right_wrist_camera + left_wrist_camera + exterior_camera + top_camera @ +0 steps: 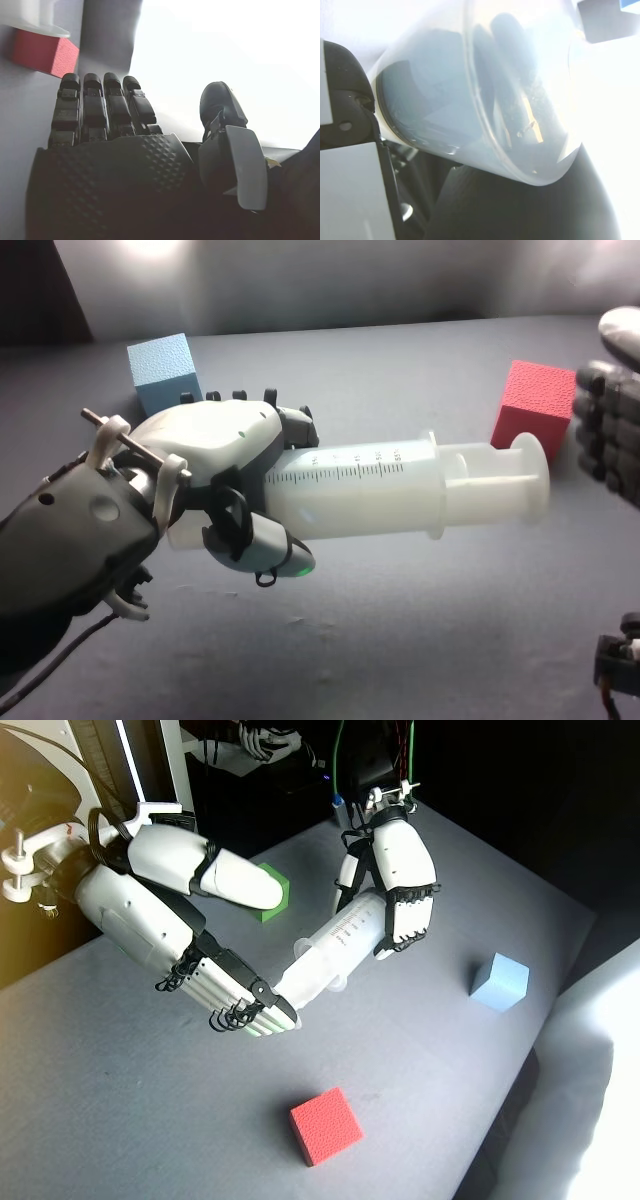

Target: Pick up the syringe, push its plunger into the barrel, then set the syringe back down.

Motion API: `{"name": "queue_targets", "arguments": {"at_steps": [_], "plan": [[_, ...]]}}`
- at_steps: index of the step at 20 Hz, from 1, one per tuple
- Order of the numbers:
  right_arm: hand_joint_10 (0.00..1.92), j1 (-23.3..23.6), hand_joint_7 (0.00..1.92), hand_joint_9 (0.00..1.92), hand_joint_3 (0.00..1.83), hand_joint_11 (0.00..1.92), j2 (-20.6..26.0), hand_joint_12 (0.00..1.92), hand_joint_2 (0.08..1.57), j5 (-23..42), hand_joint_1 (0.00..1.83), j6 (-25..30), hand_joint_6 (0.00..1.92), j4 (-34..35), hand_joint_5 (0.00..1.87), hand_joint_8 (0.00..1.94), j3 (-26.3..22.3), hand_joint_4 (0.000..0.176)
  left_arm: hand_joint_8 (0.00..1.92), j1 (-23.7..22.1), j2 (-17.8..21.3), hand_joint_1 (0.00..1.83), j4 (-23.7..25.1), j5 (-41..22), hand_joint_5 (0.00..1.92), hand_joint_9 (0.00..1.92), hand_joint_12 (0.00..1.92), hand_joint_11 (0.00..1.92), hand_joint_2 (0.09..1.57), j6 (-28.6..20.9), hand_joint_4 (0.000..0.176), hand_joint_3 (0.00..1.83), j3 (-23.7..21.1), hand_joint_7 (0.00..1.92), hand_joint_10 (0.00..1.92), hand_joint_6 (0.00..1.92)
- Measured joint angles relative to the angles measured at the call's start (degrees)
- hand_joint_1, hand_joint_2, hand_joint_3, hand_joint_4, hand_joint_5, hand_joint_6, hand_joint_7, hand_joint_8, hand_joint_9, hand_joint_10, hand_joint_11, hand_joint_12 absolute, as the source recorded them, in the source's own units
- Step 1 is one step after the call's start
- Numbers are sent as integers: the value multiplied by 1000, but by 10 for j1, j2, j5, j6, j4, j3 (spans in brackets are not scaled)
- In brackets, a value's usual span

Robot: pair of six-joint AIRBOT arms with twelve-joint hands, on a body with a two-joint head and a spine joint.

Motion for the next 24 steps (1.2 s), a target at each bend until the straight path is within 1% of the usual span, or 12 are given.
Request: {"name": "queue_targets", "arguments": {"at_steps": [1,2,3,4,9,10,11,13,16,19,20,24], "plan": [[0,3,0,0,0,0,0,0,1190,-8,0,-1,0,16,0,0,0,0,1120,-2,0,1356,-2,0,902,768,1497,603,1165,2,0,2,0,850,1457,1088],[0,3,0,0,0,0,0,0,1195,-13,0,-1,0,20,0,0,0,0,1169,-4,1,1214,-6,0,965,774,1499,619,1146,4,0,0,0,872,1213,1048],[0,3,0,0,0,0,-1,0,1195,-14,0,-1,0,20,0,0,0,0,1149,-5,1,1211,-6,1,962,792,1468,638,1141,5,11,0,0,895,1194,1045],[0,3,0,0,0,0,-3,0,1195,-19,0,-1,0,19,0,0,0,0,1063,-6,1,1351,-5,2,885,805,1456,639,1158,5,0,2,0,864,1414,1149],[0,3,0,0,0,0,-4,0,1193,-65,0,3,0,4,0,0,0,0,1141,-6,8,1358,-6,5,944,763,1473,626,1158,5,0,2,-2,851,1451,1030],[0,3,0,0,0,0,-4,0,1194,-73,0,6,0,-10,0,0,0,0,1149,-6,8,1247,-7,4,1002,787,1469,657,1136,5,0,0,-2,886,1314,991],[0,3,0,0,0,0,-4,0,1186,-76,0,13,0,-16,0,0,0,0,1098,-6,8,1351,-8,3,913,762,1462,610,1162,5,0,2,-2,859,1448,1101],[0,3,0,0,0,0,-4,0,1193,-79,0,20,0,-32,0,0,2,0,1022,-6,8,1361,-10,1,931,792,1394,620,1148,6,0,0,-2,899,1400,1084],[0,3,0,0,0,0,-4,0,1187,-81,0,29,0,-70,0,0,3,0,1081,-6,10,1359,-11,-1,906,782,1457,600,1158,5,0,1,-2,873,1435,1097],[0,3,0,0,0,0,-3,0,1194,-96,0,33,0,-84,0,0,4,0,1173,-6,11,1209,-12,-3,922,775,1412,613,1151,10,9,3,-2,892,1182,1092],[0,3,0,0,0,0,-2,0,1194,-104,0,33,0,-84,0,0,4,0,1152,-6,11,1331,-14,-2,895,787,1428,610,1153,12,0,1,-2,895,1333,1097],[0,10,0,0,0,0,-4,0,1191,-130,0,33,0,-84,0,0,7,0,1043,-6,12,1364,-15,-3,928,794,1420,595,1146,16,0,0,-2,910,1406,1052]]}}
